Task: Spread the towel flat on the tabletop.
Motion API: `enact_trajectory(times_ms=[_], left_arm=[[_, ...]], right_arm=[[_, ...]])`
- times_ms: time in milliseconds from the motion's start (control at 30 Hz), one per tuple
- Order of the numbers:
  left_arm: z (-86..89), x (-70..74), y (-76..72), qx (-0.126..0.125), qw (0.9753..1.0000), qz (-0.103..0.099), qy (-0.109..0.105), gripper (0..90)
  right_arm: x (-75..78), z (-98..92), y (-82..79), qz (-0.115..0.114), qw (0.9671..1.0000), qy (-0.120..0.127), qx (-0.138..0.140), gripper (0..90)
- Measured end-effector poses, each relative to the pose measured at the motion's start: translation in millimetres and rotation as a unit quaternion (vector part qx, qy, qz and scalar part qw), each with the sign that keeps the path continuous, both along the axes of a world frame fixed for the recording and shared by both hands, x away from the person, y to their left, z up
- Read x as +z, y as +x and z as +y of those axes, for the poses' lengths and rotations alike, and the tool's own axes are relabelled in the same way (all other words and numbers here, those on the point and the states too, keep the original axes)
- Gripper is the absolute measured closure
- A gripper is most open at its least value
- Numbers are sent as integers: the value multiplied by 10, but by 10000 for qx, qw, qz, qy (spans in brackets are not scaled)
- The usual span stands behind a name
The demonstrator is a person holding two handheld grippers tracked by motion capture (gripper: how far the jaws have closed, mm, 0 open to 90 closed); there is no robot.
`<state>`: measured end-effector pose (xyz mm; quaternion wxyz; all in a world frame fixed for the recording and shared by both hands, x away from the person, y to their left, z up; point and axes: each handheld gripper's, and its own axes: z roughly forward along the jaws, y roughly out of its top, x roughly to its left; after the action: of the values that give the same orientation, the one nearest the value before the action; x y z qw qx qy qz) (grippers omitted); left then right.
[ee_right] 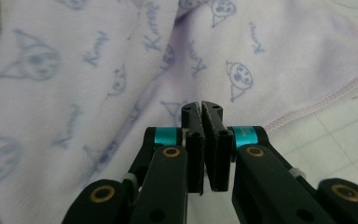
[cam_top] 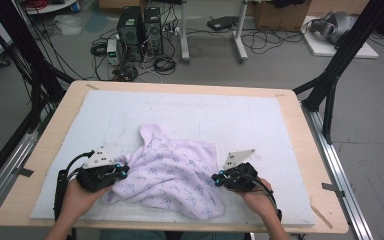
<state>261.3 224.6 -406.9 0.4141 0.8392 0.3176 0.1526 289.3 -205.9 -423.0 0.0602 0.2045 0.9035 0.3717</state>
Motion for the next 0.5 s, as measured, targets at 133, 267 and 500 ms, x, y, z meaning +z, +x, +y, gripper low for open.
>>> enact_trajectory(times_ms=[133,267,500], left_arm=[[40,31,-176,-78,9999,2,-107,875],[40,88,-226,-254,9996,38,-129,812],[-27,348,26,-329,9990,-202,-235,569]], right_arm=[[56,-105,-150,57,10000,4,41,879],[104,-176,-241,170,9996,127,166,781],[276,-148,-18,-130,9995,287,-36,623]])
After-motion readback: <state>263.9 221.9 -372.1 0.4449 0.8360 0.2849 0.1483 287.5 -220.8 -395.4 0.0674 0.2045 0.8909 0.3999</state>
